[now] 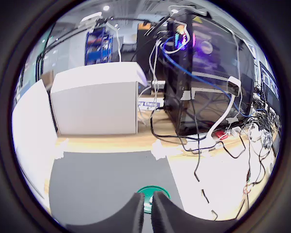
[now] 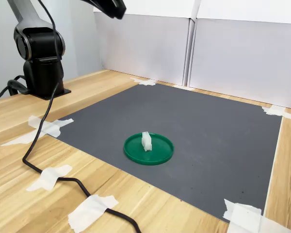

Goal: Grasp a white terminal and put it on the green lid.

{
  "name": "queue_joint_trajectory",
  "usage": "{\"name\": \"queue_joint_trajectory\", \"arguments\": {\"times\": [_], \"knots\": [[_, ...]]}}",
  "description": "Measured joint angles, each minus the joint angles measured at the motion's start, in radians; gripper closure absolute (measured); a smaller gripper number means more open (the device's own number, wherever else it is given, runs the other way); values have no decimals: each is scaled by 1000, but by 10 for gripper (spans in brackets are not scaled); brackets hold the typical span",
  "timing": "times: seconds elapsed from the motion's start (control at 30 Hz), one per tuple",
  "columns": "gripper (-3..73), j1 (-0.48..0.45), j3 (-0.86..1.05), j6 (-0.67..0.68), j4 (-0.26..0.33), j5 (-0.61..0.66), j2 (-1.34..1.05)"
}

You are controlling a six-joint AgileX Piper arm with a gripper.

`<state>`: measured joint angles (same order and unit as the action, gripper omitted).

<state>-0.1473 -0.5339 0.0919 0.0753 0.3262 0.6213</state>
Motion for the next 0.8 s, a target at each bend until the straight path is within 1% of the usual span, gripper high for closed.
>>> {"name": "queue_joint_trajectory", "arguments": {"times": [0.03, 0.13, 0.3, 0.57, 0.8], "knots": [[688, 0, 25, -24, 0, -4, -47], [703, 0, 120, -78, -3, -28, -171], [709, 0, 256, -92, -20, -86, -327], [711, 0, 418, -92, -30, -120, -484], [711, 0, 458, -97, -63, -161, -584]]}}
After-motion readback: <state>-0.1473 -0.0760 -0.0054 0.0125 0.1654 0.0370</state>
